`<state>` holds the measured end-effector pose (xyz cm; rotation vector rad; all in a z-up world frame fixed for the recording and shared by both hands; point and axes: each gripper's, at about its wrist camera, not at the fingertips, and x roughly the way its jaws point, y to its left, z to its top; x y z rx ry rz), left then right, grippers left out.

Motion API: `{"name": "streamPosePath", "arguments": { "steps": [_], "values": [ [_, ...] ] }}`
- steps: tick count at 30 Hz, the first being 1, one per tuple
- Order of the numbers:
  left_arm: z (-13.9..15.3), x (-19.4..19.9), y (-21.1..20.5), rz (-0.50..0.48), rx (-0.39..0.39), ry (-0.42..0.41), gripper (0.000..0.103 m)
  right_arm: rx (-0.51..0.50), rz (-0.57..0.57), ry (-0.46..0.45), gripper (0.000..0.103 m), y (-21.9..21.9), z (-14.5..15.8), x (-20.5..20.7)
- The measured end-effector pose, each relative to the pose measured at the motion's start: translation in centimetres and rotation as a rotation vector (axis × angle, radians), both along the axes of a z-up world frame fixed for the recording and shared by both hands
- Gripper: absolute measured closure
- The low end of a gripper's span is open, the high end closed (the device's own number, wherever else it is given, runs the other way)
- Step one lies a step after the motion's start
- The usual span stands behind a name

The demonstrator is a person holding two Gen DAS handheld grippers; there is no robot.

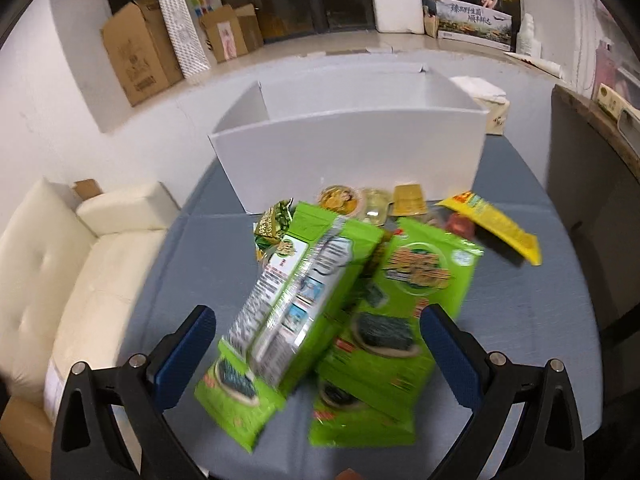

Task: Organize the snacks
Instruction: 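Grasp a green seaweed snack pack from the pile with the right tool, then grasp a green seaweed pack with the left tool while the right tool holds its pack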

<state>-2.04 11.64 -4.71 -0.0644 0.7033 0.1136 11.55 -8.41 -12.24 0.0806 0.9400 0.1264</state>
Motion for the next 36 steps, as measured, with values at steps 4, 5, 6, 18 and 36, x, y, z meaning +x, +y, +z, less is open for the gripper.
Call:
{"name": "streamPosePath", "arguments": {
  "steps": [4, 5, 6, 18, 36],
  "values": [
    [-0.7, -0.3, 1.6, -0.008, -0.013, -0.006, 0.0, -0.032, -0.048, 0.025, 0.011, 1.6, -1.8, 1.9],
    [-0.9, -0.4, 1.9, -0.007, -0.015, -0.005, 0.0, -0.038, -0.059, 0.039, 0.017, 2.1, -2.2, 2.4],
    [-1.2, -0.3, 2.4, -0.001, -0.02, -0.002, 0.0, -0.046, -0.062, 0.05, 0.018, 2.6, -2.5, 2.9],
    [-3.0, 0.7, 3.5, 0.001, -0.058, 0.029, 0.0, -0.074, -0.037, 0.081, 0.044, 5.4, -4.6, 3.4],
    [-3.4, 3.4, -4.1, -0.126, -0.017, 0.046, 0.0, 0.144, 0.091, -0.086, 0.087, -3.0, 3.4, -0.7]
  ]
}}
